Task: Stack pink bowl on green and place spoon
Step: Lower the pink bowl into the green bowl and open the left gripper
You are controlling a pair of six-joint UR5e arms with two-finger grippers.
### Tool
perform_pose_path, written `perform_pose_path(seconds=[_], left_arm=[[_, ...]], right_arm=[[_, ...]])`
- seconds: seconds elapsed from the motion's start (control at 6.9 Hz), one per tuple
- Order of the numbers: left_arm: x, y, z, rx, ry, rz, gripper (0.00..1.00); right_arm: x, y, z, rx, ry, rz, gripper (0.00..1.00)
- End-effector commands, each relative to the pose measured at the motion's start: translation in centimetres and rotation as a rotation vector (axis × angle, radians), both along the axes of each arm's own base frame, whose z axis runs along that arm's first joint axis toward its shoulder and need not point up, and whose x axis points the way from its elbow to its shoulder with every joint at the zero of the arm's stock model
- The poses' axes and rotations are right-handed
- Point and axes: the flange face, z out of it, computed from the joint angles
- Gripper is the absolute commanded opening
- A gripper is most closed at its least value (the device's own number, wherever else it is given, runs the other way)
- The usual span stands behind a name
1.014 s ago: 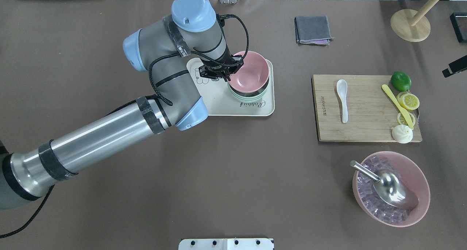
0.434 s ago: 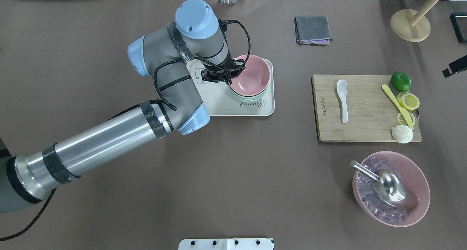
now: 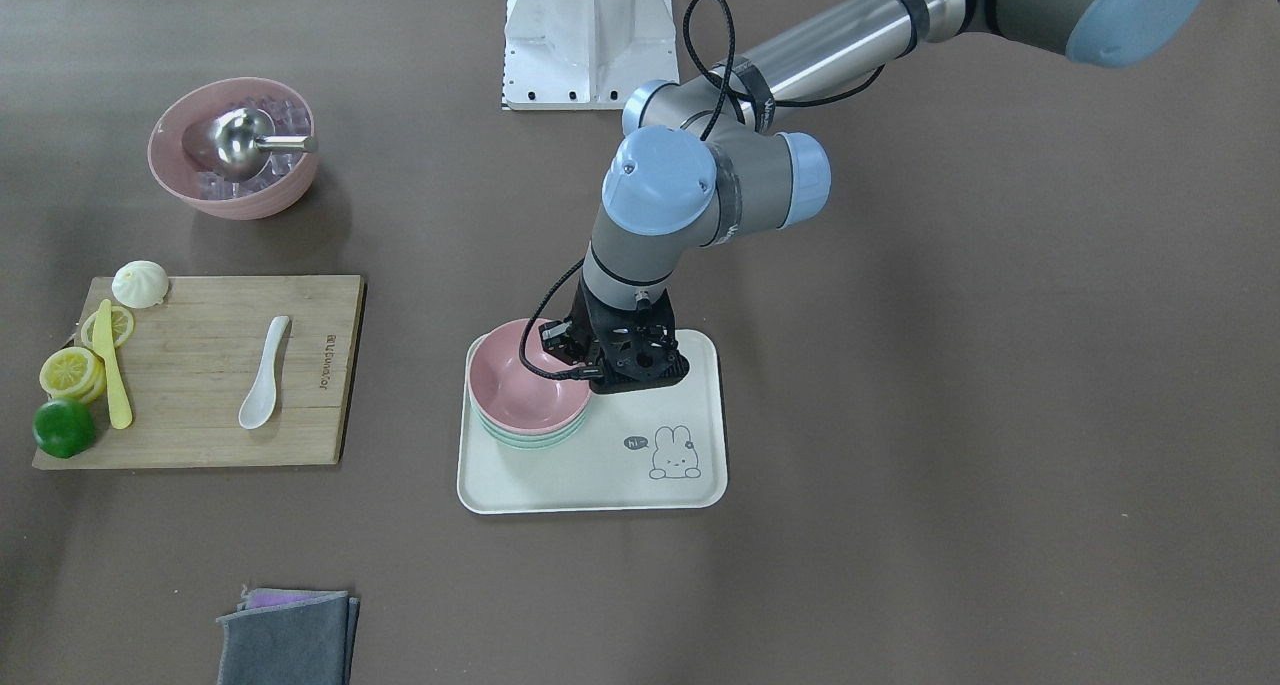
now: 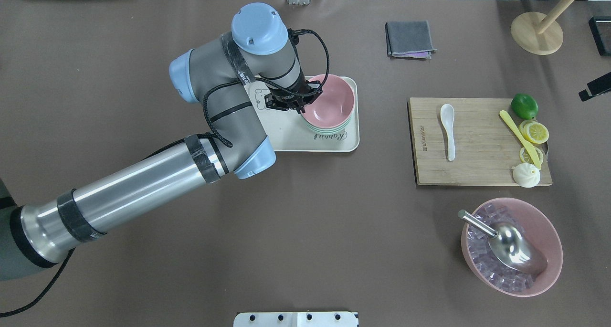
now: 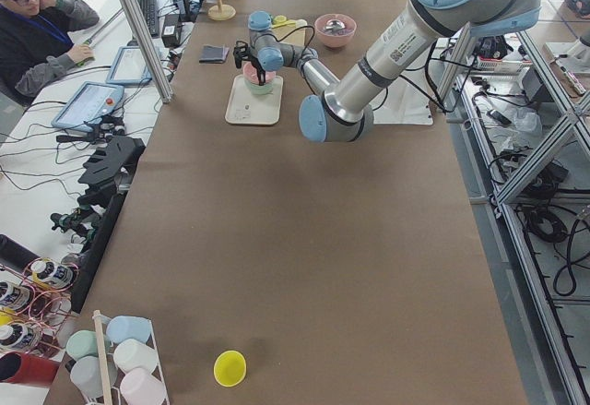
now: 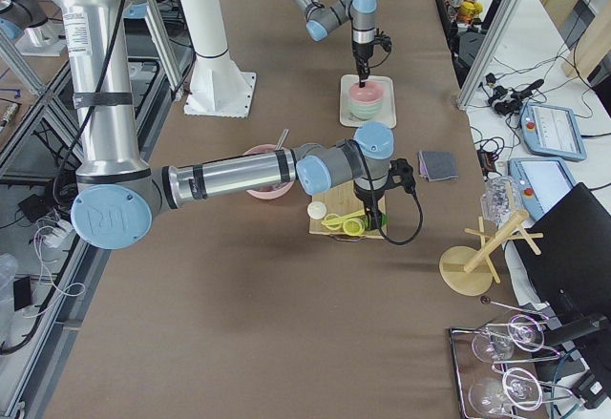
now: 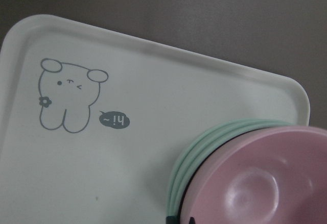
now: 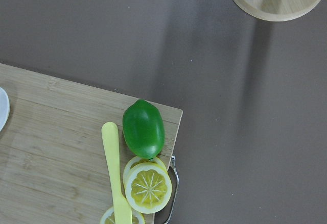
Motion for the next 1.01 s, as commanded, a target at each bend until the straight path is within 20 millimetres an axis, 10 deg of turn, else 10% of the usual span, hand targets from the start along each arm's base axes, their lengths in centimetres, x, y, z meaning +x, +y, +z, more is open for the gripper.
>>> perform_pose_path(seconds=[0.0,0.14,0.29,0.43,0.87], left_arm=[[0.0,0.1,-0.1,0.011,0.015,0.000,0.00],[0.0,0.1,-0.3,0.021,0.025,0.001,0.14],[-0.1,0.1,-0.2,0.046,0.041,-0.001,0.76],[-0.1,0.1,0.0,0.074,0.040,0.006,0.98],[-3.2,-1.7,-0.6,0.106,0.058,0.022,0.98]], right_arm=[[0.0,0.0,0.0,-0.001,0.000,0.001,0.99],[0.0,0.0,0.0,0.000,0.000,0.000,0.99],[0.0,0.0,0.0,-0.001,0.000,0.000,0.99],[0.0,0.0,0.0,0.000,0.000,0.000,0.99],[-0.2,-0.4,-0.6,0.006,-0.003,0.002,0.99]])
